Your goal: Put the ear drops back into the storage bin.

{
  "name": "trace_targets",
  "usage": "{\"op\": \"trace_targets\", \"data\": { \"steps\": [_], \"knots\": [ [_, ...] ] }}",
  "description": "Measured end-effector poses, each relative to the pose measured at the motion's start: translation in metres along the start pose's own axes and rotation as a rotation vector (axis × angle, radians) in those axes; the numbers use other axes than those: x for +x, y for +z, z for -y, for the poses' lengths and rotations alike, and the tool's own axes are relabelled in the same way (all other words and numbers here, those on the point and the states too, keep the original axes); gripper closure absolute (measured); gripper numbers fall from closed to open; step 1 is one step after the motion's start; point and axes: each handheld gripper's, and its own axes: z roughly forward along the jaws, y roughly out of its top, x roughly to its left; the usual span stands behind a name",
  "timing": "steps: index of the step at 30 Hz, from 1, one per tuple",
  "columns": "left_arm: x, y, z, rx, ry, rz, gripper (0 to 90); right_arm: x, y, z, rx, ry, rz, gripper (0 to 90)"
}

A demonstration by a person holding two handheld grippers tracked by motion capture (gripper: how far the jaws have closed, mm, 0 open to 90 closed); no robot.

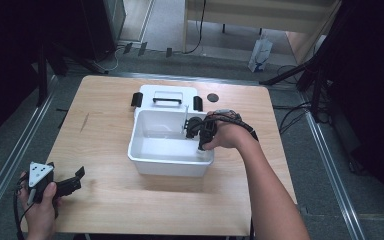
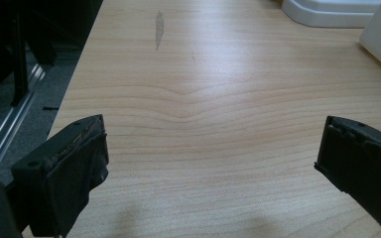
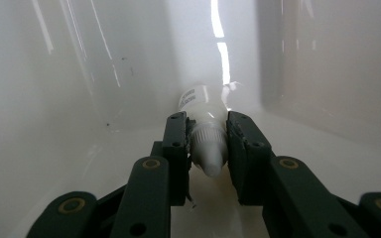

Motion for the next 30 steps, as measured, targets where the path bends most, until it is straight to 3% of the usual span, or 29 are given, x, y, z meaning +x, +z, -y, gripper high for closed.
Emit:
{"op": "trace_targets", "data": {
  "steps": [19, 24, 26, 30],
  "knots": [
    [-0.001, 0.000, 0.000, 0.000, 0.005, -0.001, 0.3, -0.004, 0.005, -0.001, 0.014, 0.023, -0.014, 71.6],
    [-0.001, 0.000, 0.000, 0.000, 0.004, -0.001, 0.3, -0.003, 0.005, 0.000, 0.010, 0.024, -0.018, 60.0],
    [-0.001, 0.000, 0.000, -0.001, 0.004, -0.001, 0.3, -0.004, 0.002, 0.000, -0.005, 0.052, -0.016, 52.4],
    [-0.001, 0.000, 0.000, 0.003, 0.006, 0.001, 0.3, -0.005, -0.006, 0.000, -0.024, 0.104, -0.037, 47.8]
  ]
}}
